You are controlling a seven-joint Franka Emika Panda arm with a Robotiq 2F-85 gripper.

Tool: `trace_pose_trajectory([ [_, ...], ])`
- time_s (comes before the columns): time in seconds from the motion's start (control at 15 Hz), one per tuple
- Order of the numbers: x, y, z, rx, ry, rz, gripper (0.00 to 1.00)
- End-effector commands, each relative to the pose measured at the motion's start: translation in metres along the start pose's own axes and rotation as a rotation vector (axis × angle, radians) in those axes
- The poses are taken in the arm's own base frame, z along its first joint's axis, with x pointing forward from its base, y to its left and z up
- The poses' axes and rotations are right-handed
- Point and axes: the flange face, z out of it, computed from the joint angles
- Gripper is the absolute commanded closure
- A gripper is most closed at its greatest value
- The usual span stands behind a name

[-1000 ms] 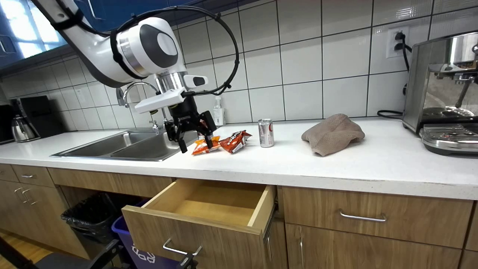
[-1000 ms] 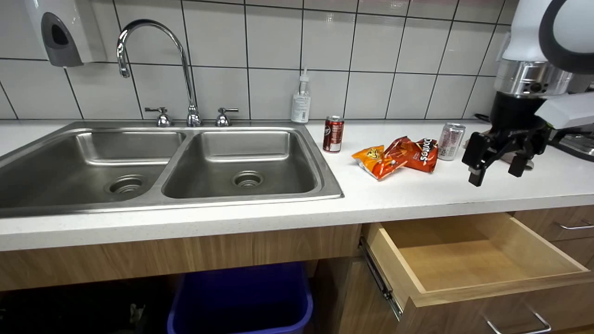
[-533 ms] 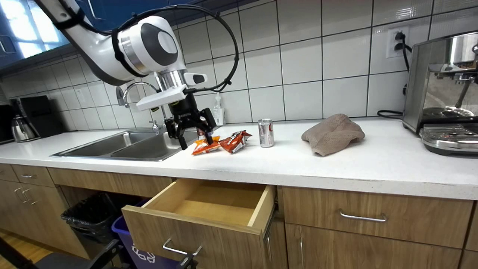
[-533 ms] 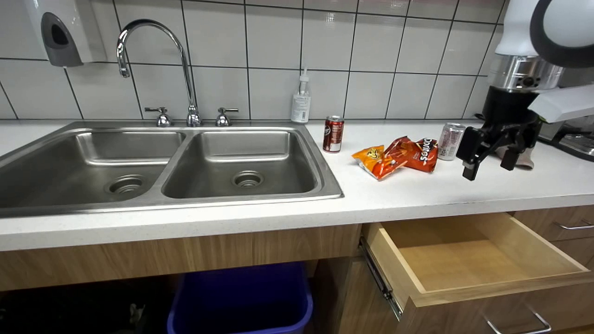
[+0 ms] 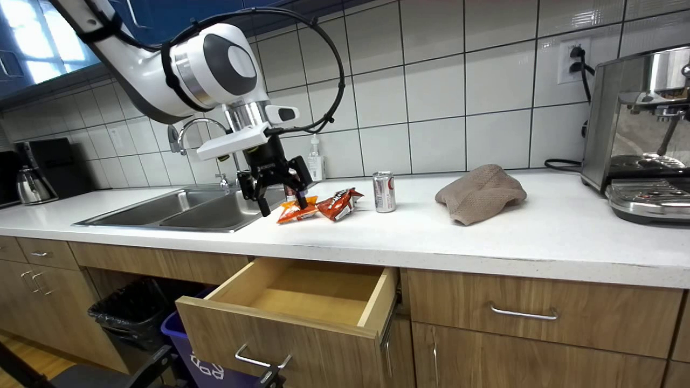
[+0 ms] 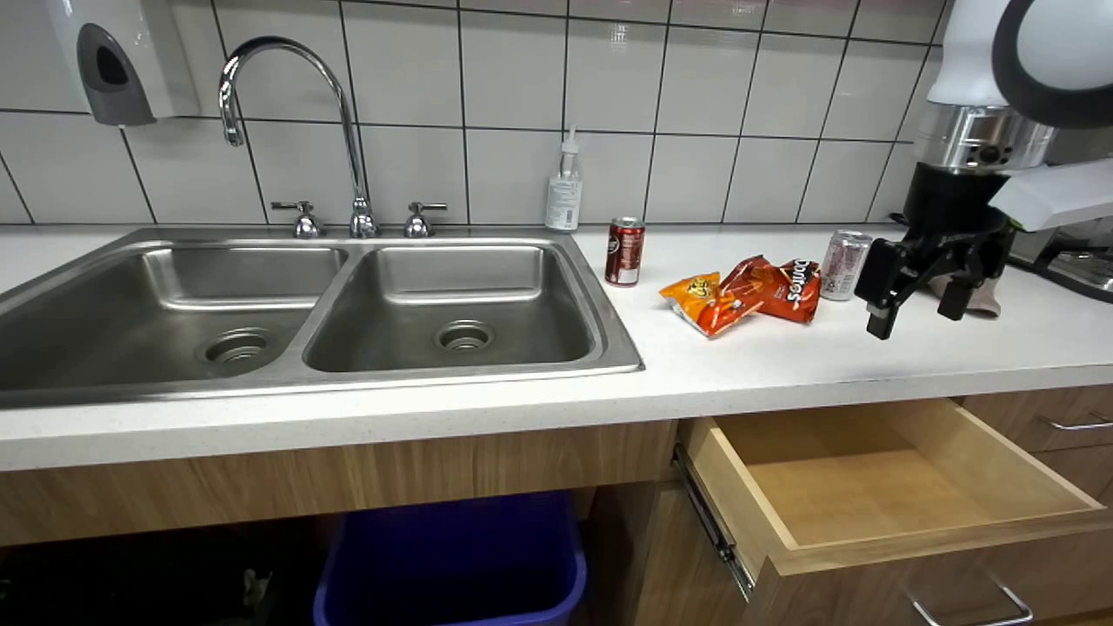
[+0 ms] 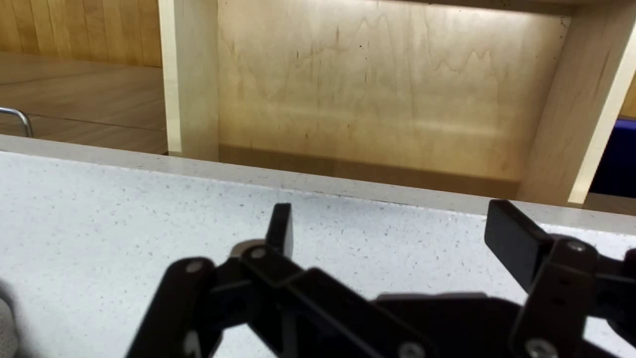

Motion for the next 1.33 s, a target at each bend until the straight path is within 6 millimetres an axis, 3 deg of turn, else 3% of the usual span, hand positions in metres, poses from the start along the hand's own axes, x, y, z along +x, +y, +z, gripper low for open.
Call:
trace_pose_trajectory([
  [0.0, 0.004, -0.003, -0.005, -0.009, 0.027, 0.002, 0.00],
  [0.47, 0.027, -0.009, -0.010, -0.006, 0.076, 0.004, 0.00],
  [1.27, 0.098, -0.023, -0.001, -0.009, 0.118, -0.009, 0.00],
])
